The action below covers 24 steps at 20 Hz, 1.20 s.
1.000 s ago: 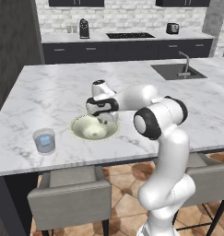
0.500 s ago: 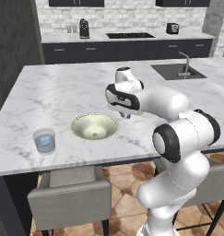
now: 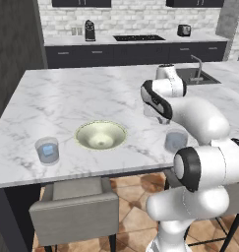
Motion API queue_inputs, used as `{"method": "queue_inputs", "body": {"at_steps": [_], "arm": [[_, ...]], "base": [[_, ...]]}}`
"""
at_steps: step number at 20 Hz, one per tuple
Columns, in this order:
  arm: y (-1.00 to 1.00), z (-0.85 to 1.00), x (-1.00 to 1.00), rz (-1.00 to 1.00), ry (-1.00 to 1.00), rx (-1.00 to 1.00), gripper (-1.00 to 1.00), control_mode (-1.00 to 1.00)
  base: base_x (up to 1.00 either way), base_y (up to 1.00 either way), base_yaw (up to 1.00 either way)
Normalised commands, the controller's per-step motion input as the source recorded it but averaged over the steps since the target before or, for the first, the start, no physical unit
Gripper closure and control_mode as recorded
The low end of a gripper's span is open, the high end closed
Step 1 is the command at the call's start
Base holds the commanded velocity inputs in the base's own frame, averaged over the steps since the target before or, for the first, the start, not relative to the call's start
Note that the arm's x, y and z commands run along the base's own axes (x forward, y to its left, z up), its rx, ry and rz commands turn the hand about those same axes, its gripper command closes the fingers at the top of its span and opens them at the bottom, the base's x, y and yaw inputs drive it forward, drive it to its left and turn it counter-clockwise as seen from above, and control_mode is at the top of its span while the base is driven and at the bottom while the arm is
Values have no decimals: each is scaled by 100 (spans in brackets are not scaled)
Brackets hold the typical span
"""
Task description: There are four ice cubes in the ice bowl. Place two ice cubes in each glass of water.
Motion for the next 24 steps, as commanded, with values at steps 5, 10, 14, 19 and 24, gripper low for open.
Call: {"method": "queue_inputs", "body": {"at_steps": [5, 10, 14, 19, 24], "arm": [[-100, 2, -19, 17, 14, 3, 100, -100], [-87, 0, 0, 13, 17, 6, 100, -100], [-54, -2, 0, 6, 19, 13, 100, -100], [-1, -12, 8, 1, 15, 15, 100, -100], [0, -23, 23, 0, 14, 11, 100, -100]], "base": [[0, 0, 0], [0, 0, 0], [0, 0, 0], [0, 0, 0], [0, 0, 0]]}}
